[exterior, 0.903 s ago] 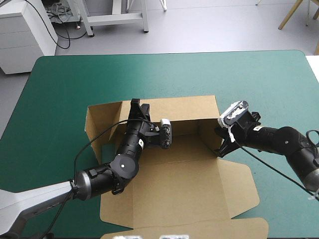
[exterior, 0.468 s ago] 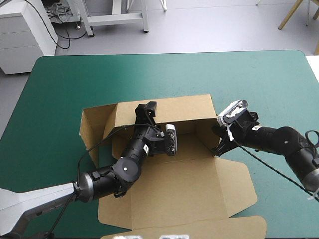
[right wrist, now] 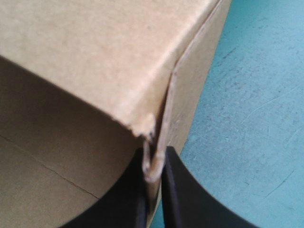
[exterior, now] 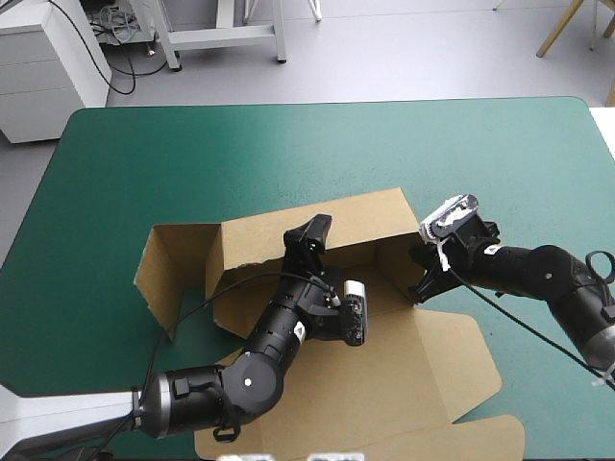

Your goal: Fold the box

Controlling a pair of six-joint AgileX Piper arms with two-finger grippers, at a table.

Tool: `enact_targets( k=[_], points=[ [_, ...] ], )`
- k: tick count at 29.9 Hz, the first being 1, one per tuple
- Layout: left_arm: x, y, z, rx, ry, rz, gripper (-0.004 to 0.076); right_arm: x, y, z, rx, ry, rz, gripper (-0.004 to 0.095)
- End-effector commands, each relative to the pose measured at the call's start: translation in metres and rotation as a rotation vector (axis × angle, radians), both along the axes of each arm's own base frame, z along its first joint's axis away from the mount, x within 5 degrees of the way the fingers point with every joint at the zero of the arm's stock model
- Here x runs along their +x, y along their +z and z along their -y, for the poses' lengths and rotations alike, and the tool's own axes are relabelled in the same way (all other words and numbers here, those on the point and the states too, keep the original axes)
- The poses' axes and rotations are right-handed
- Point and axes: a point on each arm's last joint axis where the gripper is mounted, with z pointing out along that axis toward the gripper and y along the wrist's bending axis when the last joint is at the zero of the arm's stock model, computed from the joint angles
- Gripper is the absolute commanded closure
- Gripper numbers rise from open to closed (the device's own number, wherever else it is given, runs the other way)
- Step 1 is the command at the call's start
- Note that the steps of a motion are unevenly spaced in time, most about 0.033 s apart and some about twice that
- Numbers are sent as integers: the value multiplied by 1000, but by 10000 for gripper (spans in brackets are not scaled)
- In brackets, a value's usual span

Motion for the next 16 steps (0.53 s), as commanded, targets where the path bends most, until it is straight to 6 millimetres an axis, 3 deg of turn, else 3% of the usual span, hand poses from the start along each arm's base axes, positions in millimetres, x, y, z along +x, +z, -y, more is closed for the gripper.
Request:
enact_targets(
  k=[1, 8, 16],
  points=[
    [-13, 30, -6, -69, -8, 89, 45, 1, 15, 2, 15, -44, 57, 927],
    [-29, 52, -14, -82, 0, -174, 45, 3, 15, 3, 23, -63, 61, 927],
    [-45, 111, -15, -107, -55, -479, 45, 3, 15, 3, 24, -70, 58, 927]
  ],
)
